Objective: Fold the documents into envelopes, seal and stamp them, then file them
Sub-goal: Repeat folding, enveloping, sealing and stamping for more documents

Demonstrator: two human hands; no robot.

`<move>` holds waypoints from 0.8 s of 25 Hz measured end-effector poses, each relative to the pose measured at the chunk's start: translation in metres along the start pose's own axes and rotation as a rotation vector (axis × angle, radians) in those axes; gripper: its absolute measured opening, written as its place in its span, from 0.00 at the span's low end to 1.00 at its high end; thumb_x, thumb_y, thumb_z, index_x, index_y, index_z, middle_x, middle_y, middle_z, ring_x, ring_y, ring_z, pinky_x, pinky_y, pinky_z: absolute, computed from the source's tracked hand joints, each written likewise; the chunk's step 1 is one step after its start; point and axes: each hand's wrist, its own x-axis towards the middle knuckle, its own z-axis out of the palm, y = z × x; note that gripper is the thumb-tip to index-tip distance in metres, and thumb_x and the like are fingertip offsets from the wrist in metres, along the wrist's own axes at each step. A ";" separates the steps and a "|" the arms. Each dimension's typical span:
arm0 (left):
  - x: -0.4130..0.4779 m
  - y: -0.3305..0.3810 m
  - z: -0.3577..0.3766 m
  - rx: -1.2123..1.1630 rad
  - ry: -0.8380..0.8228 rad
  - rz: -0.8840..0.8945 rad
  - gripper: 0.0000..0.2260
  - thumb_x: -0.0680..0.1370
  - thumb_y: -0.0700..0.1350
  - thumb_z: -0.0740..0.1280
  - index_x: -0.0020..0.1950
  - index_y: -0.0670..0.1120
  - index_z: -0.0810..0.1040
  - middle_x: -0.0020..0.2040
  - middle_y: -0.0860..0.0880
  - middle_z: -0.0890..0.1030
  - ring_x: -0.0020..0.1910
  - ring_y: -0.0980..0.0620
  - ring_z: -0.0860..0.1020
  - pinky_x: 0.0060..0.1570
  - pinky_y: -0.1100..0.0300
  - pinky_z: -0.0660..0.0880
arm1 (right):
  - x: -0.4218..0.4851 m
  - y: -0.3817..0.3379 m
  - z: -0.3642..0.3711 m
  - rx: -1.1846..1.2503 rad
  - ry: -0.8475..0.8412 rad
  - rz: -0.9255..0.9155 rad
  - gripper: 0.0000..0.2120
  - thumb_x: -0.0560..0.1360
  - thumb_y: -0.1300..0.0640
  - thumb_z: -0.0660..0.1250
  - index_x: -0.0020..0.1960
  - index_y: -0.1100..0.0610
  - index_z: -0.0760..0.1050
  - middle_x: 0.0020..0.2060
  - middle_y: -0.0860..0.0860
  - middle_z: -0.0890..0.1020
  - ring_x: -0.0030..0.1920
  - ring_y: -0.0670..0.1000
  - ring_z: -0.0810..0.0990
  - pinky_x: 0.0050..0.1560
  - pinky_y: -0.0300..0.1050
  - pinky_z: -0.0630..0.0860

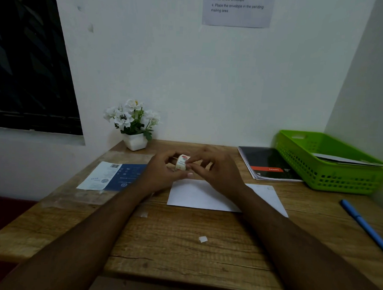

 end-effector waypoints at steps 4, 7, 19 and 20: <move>0.001 -0.001 0.001 -0.086 -0.013 -0.017 0.20 0.66 0.43 0.77 0.57 0.52 0.80 0.47 0.52 0.83 0.45 0.56 0.81 0.37 0.58 0.81 | 0.000 -0.001 0.000 -0.065 -0.013 -0.049 0.05 0.74 0.54 0.70 0.47 0.55 0.81 0.45 0.48 0.81 0.36 0.44 0.77 0.36 0.42 0.75; 0.001 0.000 0.001 -0.122 -0.007 -0.010 0.17 0.69 0.42 0.75 0.56 0.50 0.80 0.48 0.49 0.83 0.46 0.50 0.81 0.36 0.56 0.80 | 0.000 0.000 0.001 -0.083 -0.030 -0.048 0.04 0.76 0.54 0.68 0.47 0.55 0.78 0.44 0.48 0.80 0.38 0.45 0.77 0.36 0.44 0.75; 0.001 0.004 0.001 -0.081 0.033 0.041 0.21 0.64 0.40 0.78 0.52 0.58 0.81 0.45 0.57 0.85 0.45 0.55 0.81 0.40 0.64 0.79 | -0.003 0.002 0.005 0.127 -0.107 0.192 0.05 0.79 0.55 0.64 0.47 0.53 0.78 0.42 0.46 0.81 0.41 0.48 0.78 0.40 0.47 0.74; 0.000 0.005 0.001 -0.071 0.036 0.034 0.21 0.64 0.41 0.78 0.52 0.59 0.81 0.44 0.58 0.85 0.44 0.56 0.81 0.39 0.65 0.78 | -0.003 0.001 0.005 0.176 -0.102 0.227 0.04 0.78 0.55 0.65 0.46 0.53 0.78 0.42 0.47 0.82 0.42 0.49 0.78 0.42 0.50 0.76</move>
